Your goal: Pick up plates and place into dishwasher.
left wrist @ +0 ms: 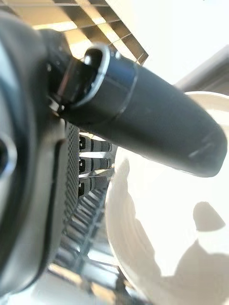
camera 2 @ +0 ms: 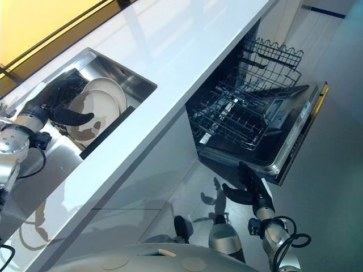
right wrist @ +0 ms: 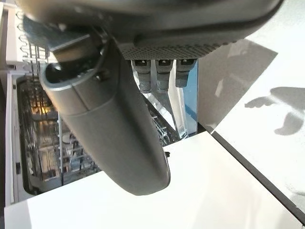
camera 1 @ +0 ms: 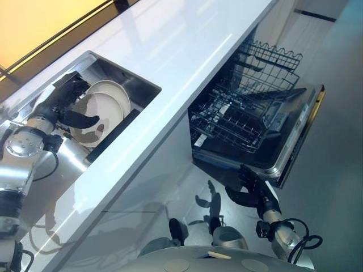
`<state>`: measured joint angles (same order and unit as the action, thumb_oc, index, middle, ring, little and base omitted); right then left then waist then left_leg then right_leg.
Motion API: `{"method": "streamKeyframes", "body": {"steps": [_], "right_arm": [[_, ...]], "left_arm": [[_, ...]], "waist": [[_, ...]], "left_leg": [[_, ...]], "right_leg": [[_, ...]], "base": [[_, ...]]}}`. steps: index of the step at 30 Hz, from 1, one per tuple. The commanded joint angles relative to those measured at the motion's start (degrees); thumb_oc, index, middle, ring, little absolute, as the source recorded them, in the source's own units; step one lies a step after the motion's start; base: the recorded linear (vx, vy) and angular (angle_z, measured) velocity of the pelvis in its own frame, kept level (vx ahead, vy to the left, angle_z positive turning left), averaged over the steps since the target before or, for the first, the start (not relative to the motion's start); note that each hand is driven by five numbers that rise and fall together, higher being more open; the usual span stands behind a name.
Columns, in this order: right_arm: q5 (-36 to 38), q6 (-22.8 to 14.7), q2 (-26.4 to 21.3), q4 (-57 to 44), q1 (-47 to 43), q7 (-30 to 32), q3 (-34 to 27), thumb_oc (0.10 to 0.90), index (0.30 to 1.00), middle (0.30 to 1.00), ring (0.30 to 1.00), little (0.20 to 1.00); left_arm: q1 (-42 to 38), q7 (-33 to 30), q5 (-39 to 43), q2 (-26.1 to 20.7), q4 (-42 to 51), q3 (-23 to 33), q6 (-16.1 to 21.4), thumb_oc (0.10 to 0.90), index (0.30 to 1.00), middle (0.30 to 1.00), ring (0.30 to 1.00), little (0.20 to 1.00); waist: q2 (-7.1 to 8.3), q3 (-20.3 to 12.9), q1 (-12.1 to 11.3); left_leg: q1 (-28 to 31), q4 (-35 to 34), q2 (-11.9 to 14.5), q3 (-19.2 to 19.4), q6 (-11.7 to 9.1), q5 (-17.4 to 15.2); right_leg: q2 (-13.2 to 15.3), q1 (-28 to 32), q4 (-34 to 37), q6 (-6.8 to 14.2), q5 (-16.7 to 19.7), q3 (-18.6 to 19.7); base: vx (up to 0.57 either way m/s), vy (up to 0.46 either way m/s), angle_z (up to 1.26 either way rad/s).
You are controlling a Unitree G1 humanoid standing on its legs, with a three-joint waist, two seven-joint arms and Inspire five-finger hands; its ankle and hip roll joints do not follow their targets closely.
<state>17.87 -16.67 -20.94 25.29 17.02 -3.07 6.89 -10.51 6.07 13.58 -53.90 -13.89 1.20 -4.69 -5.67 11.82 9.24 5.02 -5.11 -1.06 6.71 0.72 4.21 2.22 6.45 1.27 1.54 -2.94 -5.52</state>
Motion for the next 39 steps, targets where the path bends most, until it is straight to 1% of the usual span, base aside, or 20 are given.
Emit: {"method": "streamKeyframes", "body": {"steps": [1,6,9,12,14,17,20,25,28,33,39], "right_arm": [[-0.63,-6.35,-0.1,-5.33,-0.45,-0.37,-2.46,0.8,0.9,0.9,0.9,0.9],[-0.76,-5.96,-0.37,-5.24,-0.98,0.09,-1.77,0.8,0.9,0.9,0.9,0.9],[-0.58,-5.98,-0.63,-4.83,-1.23,0.2,-1.54,0.8,0.9,0.9,0.9,0.9],[-0.16,-5.91,-0.85,-4.62,-1.05,0.25,-1.39,0.8,0.9,0.9,0.9,0.9],[0.0,-5.94,-1.11,-4.48,-0.8,0.13,-1.16,0.8,0.9,0.9,0.9,0.9],[0.29,-6.0,-1.54,-4.71,-0.45,0.23,-0.78,0.8,0.9,0.9,0.9,0.9],[0.51,-6.4,-1.76,-4.56,-0.38,0.48,-0.42,0.8,0.9,0.9,0.9,0.9],[0.64,-6.3,-1.89,-4.51,-0.4,0.48,-0.14,0.8,0.9,0.9,0.9,0.9],[0.72,-6.53,-1.91,-4.18,-0.14,0.28,-0.26,0.8,0.9,0.9,0.9,0.9],[0.52,-6.09,-2.1,-4.56,-0.38,0.6,-0.35,0.8,0.9,0.9,0.9,0.9],[0.54,-6.11,-2.6,-4.69,-0.6,0.41,-0.9,0.8,0.9,0.9,0.9,0.9]], "left_arm": [[-4.23,-1.84,0.33,-2.43,1.34,8.79,4.11,0.8,0.9,0.9,0.9,0.9],[-5.98,-1.33,-0.14,-3.06,-0.17,7.59,3.04,0.8,0.9,0.9,0.9,0.9],[-7.94,-3.04,-0.58,-3.38,-2.45,6.49,3.11,0.8,0.9,0.9,0.9,0.9],[-9.94,-7.57,-1.25,-3.87,-4.76,5.76,4.38,0.8,0.9,0.9,0.9,0.9],[-11.74,-11.84,-1.04,-4.53,-6.61,5.18,5.59,0.8,0.9,0.9,0.9,0.9],[-13.33,-16.95,-3.12,-4.68,-8.29,4.43,7.59,0.8,0.9,0.9,0.9,0.9],[-13.93,-19.19,-3.64,-4.04,-9.16,3.8,8.03,0.8,0.9,0.9,0.9,0.9],[-13.89,-20.12,-4.93,-2.34,-9.66,3.08,7.16,0.8,0.9,0.9,0.9,0.9],[-14.09,-19.51,-5.21,-1.96,-10.27,2.64,6.59,0.8,0.9,0.9,0.9,0.9],[-15.86,-16.22,-6.17,-1.17,-11.45,0.18,4.0,0.8,0.9,0.9,0.9,0.9],[-17.13,-12.52,-6.18,-1.4,-11.86,-1.59,1.12,0.8,0.9,0.9,0.9,0.9]], "waist": [[-0.27,-1.96,0.34],[-0.34,-2.01,0.48],[-0.35,-1.93,0.84],[-0.26,-2.04,1.24],[-0.11,-2.0,1.66],[0.09,-1.86,2.11],[0.17,-1.55,2.44],[0.34,-1.12,2.87],[0.34,-0.83,3.09],[0.07,0.07,3.68],[-0.35,1.07,3.97]], "left_leg": [[0.82,0.97,-4.55,0.77,0.69,-6.88],[0.78,0.97,-4.55,0.96,0.65,-6.82],[0.86,0.87,-4.43,1.24,0.54,-6.73],[0.91,0.79,-4.34,1.42,0.49,-6.68],[0.86,0.93,-4.26,1.65,0.48,-6.7],[0.84,1.09,-4.14,1.86,0.47,-6.84],[0.64,1.44,-3.95,2.0,0.41,-7.04],[0.63,1.69,-3.73,2.32,0.44,-7.28],[0.66,1.84,-3.66,2.52,0.45,-7.4],[-0.02,2.49,-3.77,2.92,0.67,-7.56],[-0.68,2.89,-3.9,2.96,0.79,-7.47]], "right_leg": [[-2.85,-4.09,-6.5,3.53,-4.71,0.04],[-2.77,-4.15,-6.51,3.54,-4.68,-0.1],[-2.78,-4.14,-6.64,3.54,-4.75,-0.17],[-2.85,-4.15,-6.74,3.5,-4.81,-0.11],[-2.86,-4.25,-6.83,3.44,-4.83,0.04],[-2.91,-4.37,-6.98,3.24,-4.93,0.19],[-2.91,-4.77,-7.5,3.1,-5.19,0.35],[-2.98,-5.07,-8.03,3.03,-5.49,0.73],[-2.99,-5.23,-8.46,3.09,-5.64,0.71],[-2.96,-6.24,-9.46,3.06,-5.89,0.91],[-2.89,-7.1,-10.13,3.11,-5.93,1.04]], "base": [[0.0,0.0,0.0],[0.0,0.0,0.0],[0.01,0.001,0.0],[0.05,-0.003,0.01],[0.06,-0.008,0.04],[0.06,-0.014,0.0],[0.05,-0.006,-0.01],[0.06,-0.004,-0.02],[0.06,-0.007,-0.02],[0.04,0.008,-0.04],[0.01,0.004,-0.01]]}}
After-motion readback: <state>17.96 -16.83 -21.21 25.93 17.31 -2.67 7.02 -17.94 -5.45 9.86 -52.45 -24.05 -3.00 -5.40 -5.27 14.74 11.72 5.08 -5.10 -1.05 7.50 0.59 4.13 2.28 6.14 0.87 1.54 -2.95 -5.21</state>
